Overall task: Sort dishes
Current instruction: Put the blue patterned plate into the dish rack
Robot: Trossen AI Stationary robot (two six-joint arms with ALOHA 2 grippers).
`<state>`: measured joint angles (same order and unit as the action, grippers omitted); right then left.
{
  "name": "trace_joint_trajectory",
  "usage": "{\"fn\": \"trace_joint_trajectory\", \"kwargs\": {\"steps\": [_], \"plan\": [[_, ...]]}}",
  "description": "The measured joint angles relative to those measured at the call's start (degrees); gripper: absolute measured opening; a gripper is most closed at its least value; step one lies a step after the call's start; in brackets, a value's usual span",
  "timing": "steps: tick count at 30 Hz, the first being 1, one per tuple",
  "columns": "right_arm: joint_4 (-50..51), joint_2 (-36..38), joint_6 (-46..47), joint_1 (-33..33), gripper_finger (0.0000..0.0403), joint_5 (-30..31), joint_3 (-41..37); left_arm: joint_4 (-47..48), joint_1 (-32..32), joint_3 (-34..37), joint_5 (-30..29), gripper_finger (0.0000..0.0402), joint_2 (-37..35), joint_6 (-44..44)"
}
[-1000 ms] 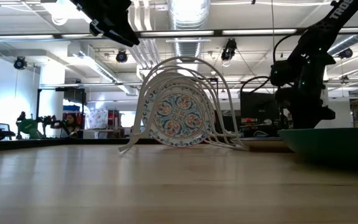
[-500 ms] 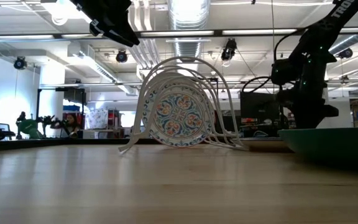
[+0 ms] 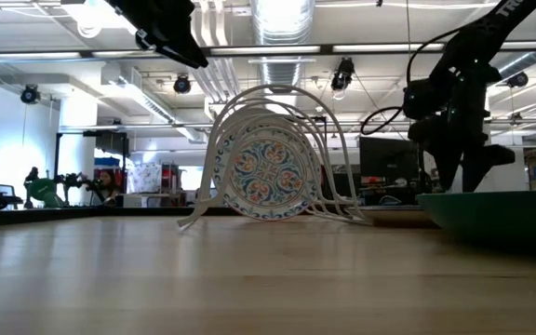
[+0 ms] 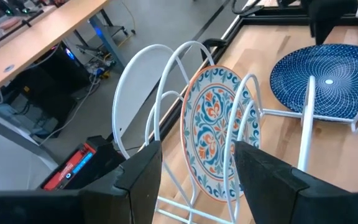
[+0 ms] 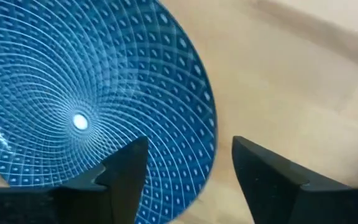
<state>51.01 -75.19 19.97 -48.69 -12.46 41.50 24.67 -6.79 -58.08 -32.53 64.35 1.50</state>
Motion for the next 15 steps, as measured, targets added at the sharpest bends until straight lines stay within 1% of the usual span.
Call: {"fn": "trace_joint_trajectory", "kwargs": {"steps": [4,6,9,15], "plan": [[0.7,2.7,5.9,3.3,0.0246,6.6,-1.1,0.0,-0.3,0.0,0.0,0.0192,-0.4,1.7],[0.6,3.5,8.3,4.7,0.0251,8.2,-1.8,-0.1,-0.4,0.0,-0.1,0.0192,-0.7,2.5],[-1.0,4.1,12.1,6.7,0.0254,9.0,-3.9,-0.1,-0.5,0.0,-0.1,0.0192,-1.2,3.3],[-4.8,5.2,17.7,9.3,0.0250,7.8,-9.5,1.0,-0.6,0.1,0.0,0.0192,-1.7,4.4]]}}
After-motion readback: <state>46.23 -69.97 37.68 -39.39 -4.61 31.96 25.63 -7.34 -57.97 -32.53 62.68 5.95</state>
